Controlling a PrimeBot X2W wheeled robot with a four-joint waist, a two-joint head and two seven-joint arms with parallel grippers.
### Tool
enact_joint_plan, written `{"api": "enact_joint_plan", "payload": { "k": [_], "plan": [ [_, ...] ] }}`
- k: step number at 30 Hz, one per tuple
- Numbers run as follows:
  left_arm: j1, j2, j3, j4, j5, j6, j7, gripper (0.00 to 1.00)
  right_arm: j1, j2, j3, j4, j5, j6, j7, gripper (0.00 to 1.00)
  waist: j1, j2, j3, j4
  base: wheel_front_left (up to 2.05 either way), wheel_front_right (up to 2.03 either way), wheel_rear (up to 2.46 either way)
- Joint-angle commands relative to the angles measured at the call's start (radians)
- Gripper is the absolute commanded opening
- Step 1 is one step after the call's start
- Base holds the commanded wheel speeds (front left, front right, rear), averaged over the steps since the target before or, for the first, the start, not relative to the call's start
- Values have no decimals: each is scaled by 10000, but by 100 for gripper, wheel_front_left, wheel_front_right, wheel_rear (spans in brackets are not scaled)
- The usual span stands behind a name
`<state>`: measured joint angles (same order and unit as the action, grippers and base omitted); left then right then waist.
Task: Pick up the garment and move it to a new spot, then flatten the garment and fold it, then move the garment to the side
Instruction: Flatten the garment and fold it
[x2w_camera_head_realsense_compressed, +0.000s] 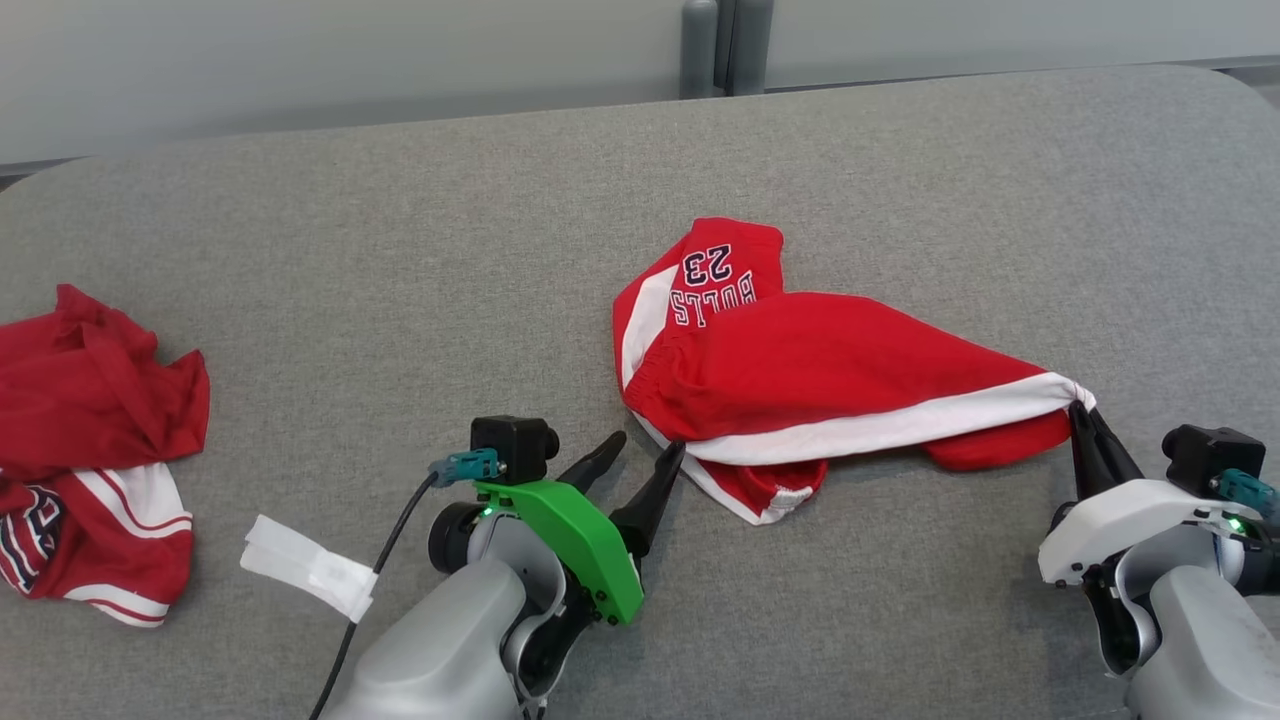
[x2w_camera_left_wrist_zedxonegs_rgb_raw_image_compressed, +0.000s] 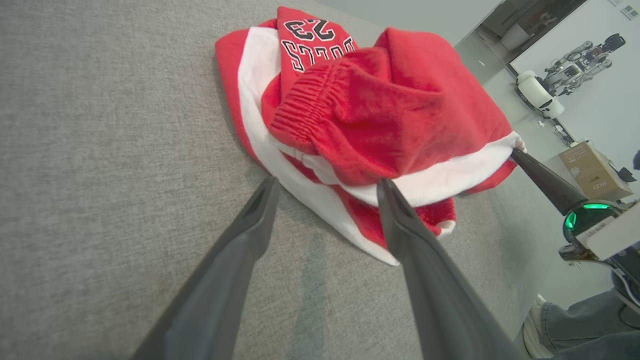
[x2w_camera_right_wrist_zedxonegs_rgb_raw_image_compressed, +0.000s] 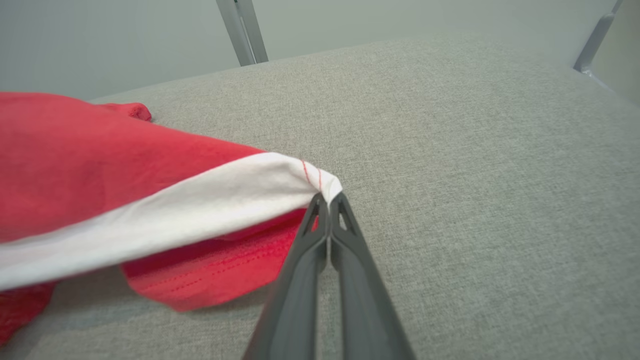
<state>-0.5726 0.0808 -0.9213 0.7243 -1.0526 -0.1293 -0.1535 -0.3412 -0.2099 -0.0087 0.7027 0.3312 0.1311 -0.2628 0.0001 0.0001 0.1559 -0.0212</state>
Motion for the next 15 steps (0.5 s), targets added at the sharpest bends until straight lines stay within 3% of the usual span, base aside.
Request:
{"api": "enact_joint_plan", "payload": {
  "k": [1,15],
  "plan": [
    [-206,15,-99,125,-6,-24,-101,100,-140,6,-22,40,-86,-6,-31,0,-1,-1,79,-62,0,0,0],
    [-921,-214,-1478,1092,-688,-24,-809,100,-353,118,244,-53,14,-6,-31,0,-1,-1,188,-298,0,0,0]
  ]
}}
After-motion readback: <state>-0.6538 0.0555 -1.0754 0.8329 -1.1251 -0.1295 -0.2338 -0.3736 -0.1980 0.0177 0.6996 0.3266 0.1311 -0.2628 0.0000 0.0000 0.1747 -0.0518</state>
